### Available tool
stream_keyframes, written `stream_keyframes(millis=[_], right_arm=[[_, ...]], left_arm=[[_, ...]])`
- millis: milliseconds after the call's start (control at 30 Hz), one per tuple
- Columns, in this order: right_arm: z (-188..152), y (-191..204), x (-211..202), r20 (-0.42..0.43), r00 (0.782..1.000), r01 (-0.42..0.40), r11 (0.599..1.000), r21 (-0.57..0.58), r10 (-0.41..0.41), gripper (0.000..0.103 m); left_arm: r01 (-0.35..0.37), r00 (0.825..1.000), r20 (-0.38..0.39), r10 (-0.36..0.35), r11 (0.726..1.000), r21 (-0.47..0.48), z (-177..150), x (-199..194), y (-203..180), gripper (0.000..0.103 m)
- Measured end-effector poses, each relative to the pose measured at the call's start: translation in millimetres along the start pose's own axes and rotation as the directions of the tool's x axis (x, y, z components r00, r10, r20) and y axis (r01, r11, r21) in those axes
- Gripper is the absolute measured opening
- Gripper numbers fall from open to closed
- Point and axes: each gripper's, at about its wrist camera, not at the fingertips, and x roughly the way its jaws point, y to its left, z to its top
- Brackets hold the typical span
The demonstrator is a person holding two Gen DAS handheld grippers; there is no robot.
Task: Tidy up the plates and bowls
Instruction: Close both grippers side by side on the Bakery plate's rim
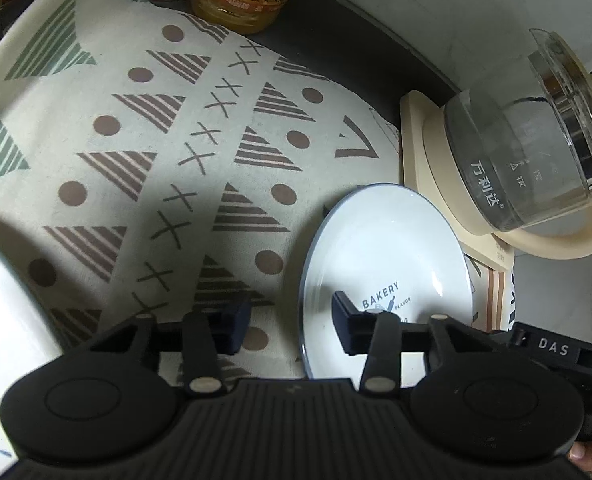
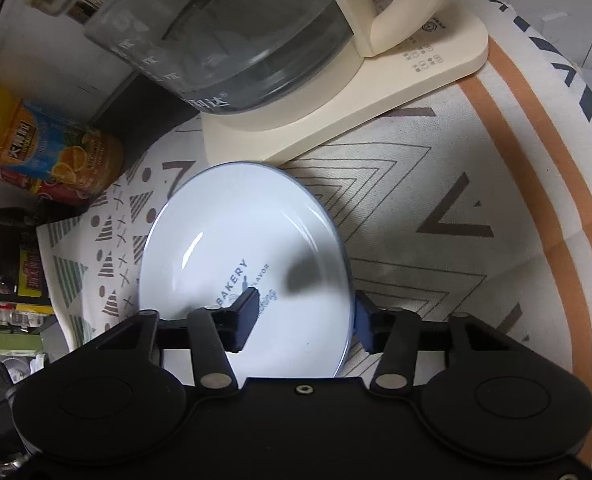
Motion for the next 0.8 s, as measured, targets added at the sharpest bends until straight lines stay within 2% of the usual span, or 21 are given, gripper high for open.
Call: stream_keyframes(millis=[100, 267, 333, 433, 500, 533, 800], right_arm=[[1.4, -7.0, 6.4, -0.019, 1.0, -0.012, 1.0, 0.02, 0.012, 0.037], [1.4, -15.9, 10.6, -0.019, 0.998, -0.058, 0.997, 0.058, 0.059, 0.037], [2.1, -19.1, 10.8, -0.017, 0.997, -0.078, 0.995, 0.065, 0.079, 0.037], [2.0, -22.7, 11.3, -0.013, 0.996, -0.091, 0.994, 0.067, 0.092, 0.031], [3.6, -22.7, 11.0, -0.019, 0.998, -0.061, 0.996, 0.061, 0.062, 0.018], [3.8, -22.8, 10.8, -0.021, 0.999, -0.046, 0.997, 0.059, 0.047, 0.016], [-5.1, -16.9, 3.7, 0.028, 0.998, -0.05, 0.997, 0.059, 0.049, 0.01]], left_arm=[[0.002, 1.0, -0.003, -0.002, 1.0, 0.01, 3.4, 2.9, -3.6, 0.036], [0.034, 0.999, -0.018, -0.034, 0.999, -0.009, 9.4, 11.1, -6.1, 0.027], [0.031, 0.999, -0.022, -0.031, 0.999, -0.015, 12.2, 13.5, -7.2, 0.02], [0.03, 0.999, -0.037, -0.03, 1.0, -0.009, 14.5, 15.6, -8.9, 0.02], [0.035, 0.998, -0.043, -0.035, 0.999, -0.001, 15.5, 16.1, -8.5, 0.018], [0.034, 0.998, -0.047, -0.034, 0.999, 0.001, 16.3, 16.2, -8.0, 0.016], [0.027, 0.999, -0.046, -0.024, 0.998, 0.062, 22.5, 3.2, -9.2, 0.014]])
